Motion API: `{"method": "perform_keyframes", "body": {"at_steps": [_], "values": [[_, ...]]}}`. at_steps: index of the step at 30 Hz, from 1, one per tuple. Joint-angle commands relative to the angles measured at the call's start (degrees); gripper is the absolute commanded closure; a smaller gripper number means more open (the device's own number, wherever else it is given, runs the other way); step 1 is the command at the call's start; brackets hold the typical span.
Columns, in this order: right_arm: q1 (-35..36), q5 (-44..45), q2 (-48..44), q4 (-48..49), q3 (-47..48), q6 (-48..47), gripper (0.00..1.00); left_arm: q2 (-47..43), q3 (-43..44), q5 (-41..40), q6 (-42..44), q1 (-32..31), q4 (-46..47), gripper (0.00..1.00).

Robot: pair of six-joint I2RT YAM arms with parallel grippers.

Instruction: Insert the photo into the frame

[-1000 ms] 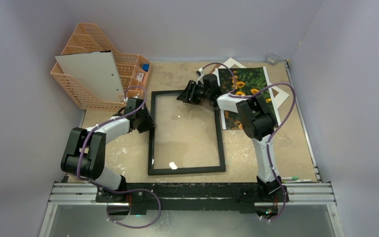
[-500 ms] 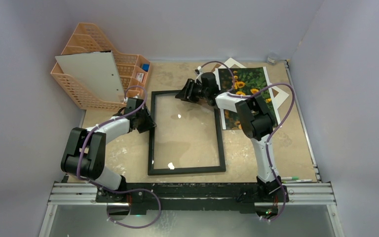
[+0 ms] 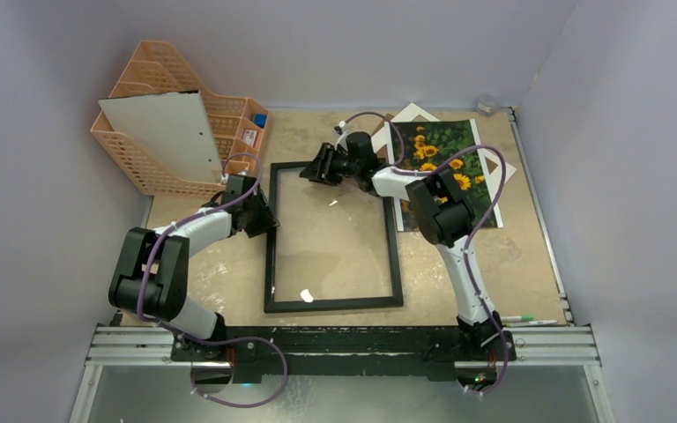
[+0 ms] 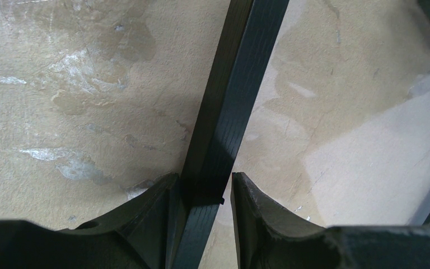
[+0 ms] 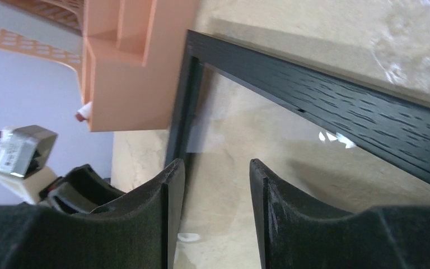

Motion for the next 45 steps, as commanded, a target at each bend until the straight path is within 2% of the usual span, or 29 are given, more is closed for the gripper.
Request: {"method": "perform_keyframes", "body": {"at_steps": [1, 15, 21, 32, 36, 38, 41, 45], "values": [[-0.16, 1.11, -0.06, -1.49, 1.77, -0.14, 0.51, 1.35, -1.01, -0.96, 1.56, 0.76, -0.27, 0.60], [-0.92, 5.59, -9.87, -3.18, -1.46, -2.92, 0.51, 0.12, 0.26, -0.94, 1.63, 0.84, -1.28, 0.59], [-2.59, 8.69, -18.42, -10.51, -5.71, -8.28, 0.48, -3.00, 2.43, -1.00, 1.96, 0.91, -2.93, 0.50], [-3.98, 19.47, -40.47, -27.19, -25.20, -20.33, 0.39, -8.30, 3.31, 1.01, 2.95, 1.00, -7.12, 0.35], [-4.03, 30.19, -47.32, -35.71, -31.11, -15.16, 0.34, -10.55, 1.51, 1.44, 2.44, 1.02, -7.99, 0.32], [-4.53, 32.63, -49.64, -39.12, -33.29, -13.31, 0.32, -11.50, 0.15, 1.78, 2.05, 0.96, -7.79, 0.31], [-4.59, 27.46, -52.35, -38.23, -37.01, -16.92, 0.35, -12.06, -1.41, 2.38, 1.64, 1.02, -7.95, 0.30], [-2.91, 4.63, -57.35, -29.10, -43.72, -23.27, 0.44, -12.13, -3.01, 3.40, 1.24, 0.99, -8.04, 0.31]]}}
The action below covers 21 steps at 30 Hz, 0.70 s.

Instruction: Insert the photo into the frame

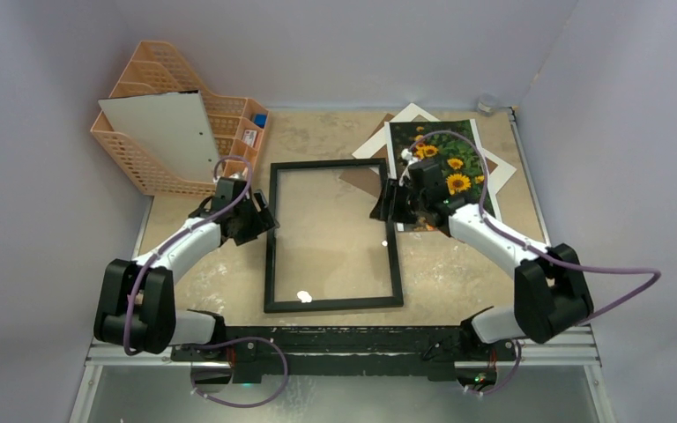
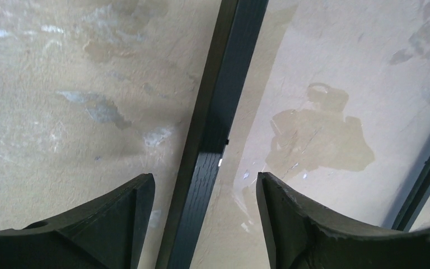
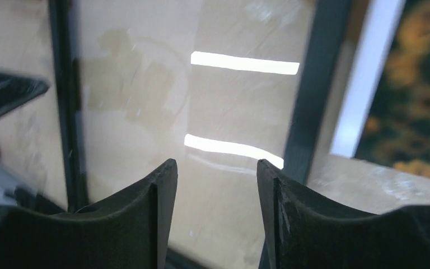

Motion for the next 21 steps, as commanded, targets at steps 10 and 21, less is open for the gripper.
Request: {"method": "perform_keyframes", "body": {"at_steps": [10, 21], "values": [[9.06, -36.00, -3.28, 10.79, -12.54, -9.19, 0.52, -1.56, -5.70, 3.42, -1.71, 0.29, 1.11, 0.36], [15.53, -30.65, 3.21, 12.78, -15.83, -6.41, 0.58, -0.74, -7.09, 4.29, -2.21, 0.31, 2.62, 0.39]]}}
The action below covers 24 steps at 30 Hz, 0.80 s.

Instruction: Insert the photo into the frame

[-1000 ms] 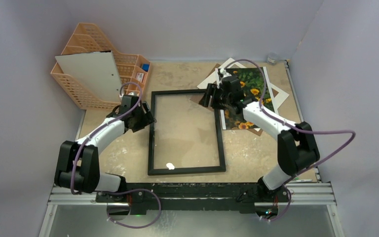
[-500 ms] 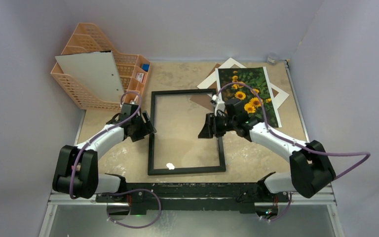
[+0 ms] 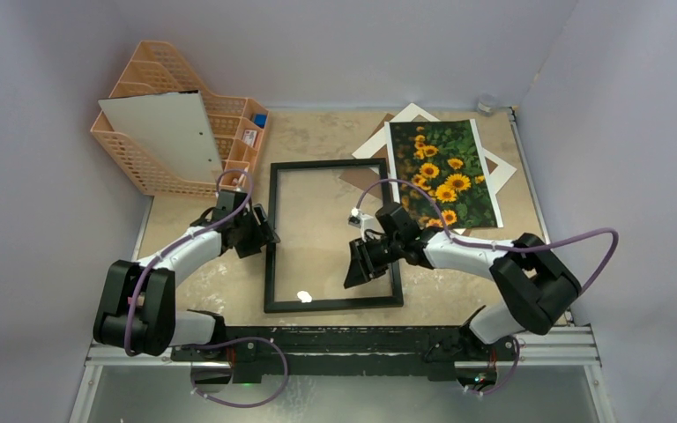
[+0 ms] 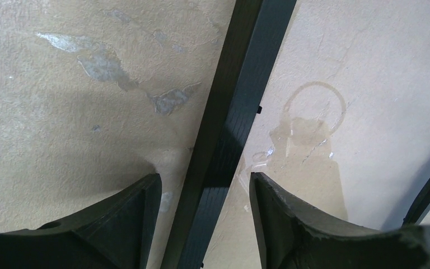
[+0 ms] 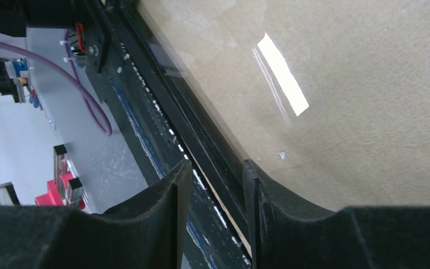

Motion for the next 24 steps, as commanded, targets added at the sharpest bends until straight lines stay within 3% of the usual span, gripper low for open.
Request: {"method": "perform_keyframes", "body": {"at_steps": [1, 15, 21, 24], "values": [[0.87, 1.45, 1.31, 0.88, -0.76, -0.04, 0.59, -0.14, -0.77, 0.75, -0.54, 0.30, 1.33, 0.39], [0.88, 9.83, 1.20, -1.76, -0.57, -0.39, 0.60, 0.39, -0.11, 0.36, 0.08, 0.28, 1.68, 0.40], [0.90, 7.52, -4.33, -1.79, 1.81, 2.20, 0.60, -0.05, 0.83, 0.19, 0.90, 0.30, 0.62, 0.40], [0.80, 12.87, -7.73, -2.19, 4.12, 5.51, 0.57, -0.69, 1.32, -0.48, 1.37, 0.27, -0.16, 0.39]]}}
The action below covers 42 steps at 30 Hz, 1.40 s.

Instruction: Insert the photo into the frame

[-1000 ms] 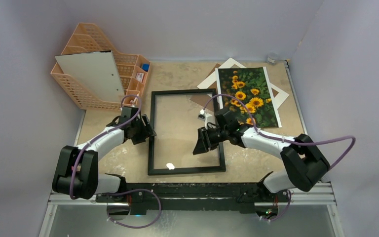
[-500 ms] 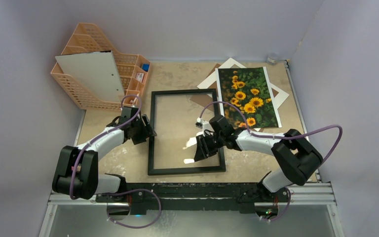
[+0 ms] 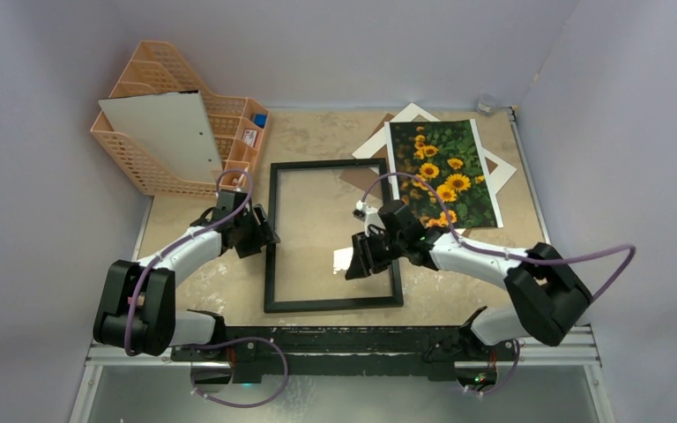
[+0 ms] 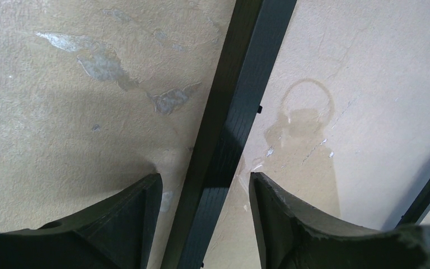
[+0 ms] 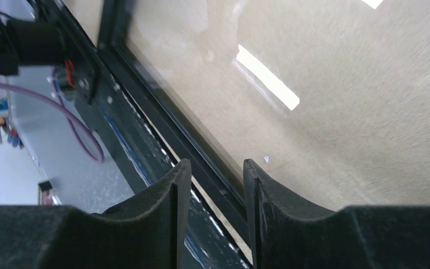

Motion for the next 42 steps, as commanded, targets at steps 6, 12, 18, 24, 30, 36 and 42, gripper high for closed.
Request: {"method": "perform_keyframes", "body": {"at_steps": [6, 12, 18, 24, 30, 36, 42], "values": [[-1.76, 28.83, -7.38, -8.63, 7.60, 12.65, 0.48, -1.27, 1.91, -1.22, 2.00, 0.23, -1.11, 0.36], [-10.20, 40.45, -7.85, -17.34, 8.13, 19.14, 0.31, -1.64, 2.45, -1.42, 2.09, 0.30, -1.05, 0.33], [-12.86, 40.22, -5.09, -17.49, 8.01, 18.68, 0.21, -0.73, 3.07, -1.34, 2.09, 0.30, -0.38, 0.31], [-13.04, 33.45, 1.45, -14.76, 8.00, 15.97, 0.18, 0.59, 4.52, -2.07, 2.03, 0.30, -0.35, 0.31], [-12.91, 25.79, 4.35, -8.27, 9.49, 9.22, 0.19, -3.24, 7.04, -9.62, 1.66, 0.30, -2.28, 0.29], [-12.94, 18.53, 7.70, -4.49, 12.29, 5.95, 0.21, -3.34, 10.77, -12.58, 2.92, 0.29, -3.85, 0.29], [-12.93, 23.16, 10.77, -7.27, 17.14, 6.25, 0.24, -2.84, 12.16, -12.32, 3.12, 0.30, -4.05, 0.29]]}}
